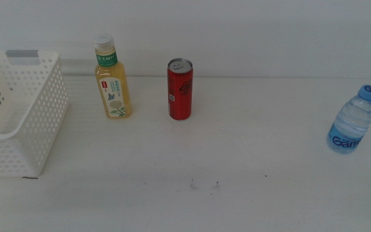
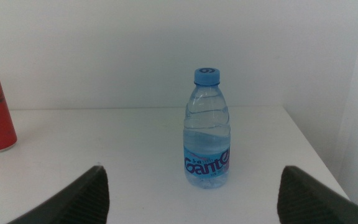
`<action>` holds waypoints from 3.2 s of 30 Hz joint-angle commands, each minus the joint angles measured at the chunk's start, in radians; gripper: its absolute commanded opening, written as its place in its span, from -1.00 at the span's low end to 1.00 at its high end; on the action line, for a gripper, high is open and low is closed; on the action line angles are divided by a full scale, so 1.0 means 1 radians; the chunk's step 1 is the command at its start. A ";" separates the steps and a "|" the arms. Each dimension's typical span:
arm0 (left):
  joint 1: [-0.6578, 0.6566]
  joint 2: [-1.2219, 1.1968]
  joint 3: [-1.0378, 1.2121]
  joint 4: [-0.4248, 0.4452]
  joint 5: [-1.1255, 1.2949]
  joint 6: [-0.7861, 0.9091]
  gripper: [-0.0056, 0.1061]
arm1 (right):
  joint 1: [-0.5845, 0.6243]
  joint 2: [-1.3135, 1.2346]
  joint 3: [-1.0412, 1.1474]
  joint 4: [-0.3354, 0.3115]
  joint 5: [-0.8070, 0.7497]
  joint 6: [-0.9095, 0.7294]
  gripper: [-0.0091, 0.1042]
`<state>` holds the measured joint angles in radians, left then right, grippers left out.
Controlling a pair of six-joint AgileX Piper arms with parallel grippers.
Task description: Use arms to grab the bottles and put them into the dustbin to the left of the table.
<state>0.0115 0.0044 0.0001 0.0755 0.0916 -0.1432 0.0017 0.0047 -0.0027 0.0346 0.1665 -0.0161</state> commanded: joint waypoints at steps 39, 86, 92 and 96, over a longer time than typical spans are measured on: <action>-0.521 1.289 0.000 0.021 -1.183 0.064 0.78 | -0.004 -0.005 0.003 -0.006 -0.009 -0.004 0.77; -0.521 1.854 -0.599 -0.137 -1.135 0.109 0.78 | -0.004 -0.005 0.003 -0.006 -0.009 -0.004 0.77; -0.519 1.936 -0.680 -0.174 -1.135 0.112 0.78 | -0.004 -0.005 0.003 -0.006 -0.009 -0.004 0.77; -0.517 1.993 -0.729 -0.189 -1.135 0.112 0.78 | -0.004 -0.005 0.003 -0.006 -0.009 -0.004 0.77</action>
<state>-0.5059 1.9793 -0.7124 -0.0937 -1.0298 -0.0257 0.0017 0.0047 -0.0027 0.0346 0.1665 -0.0161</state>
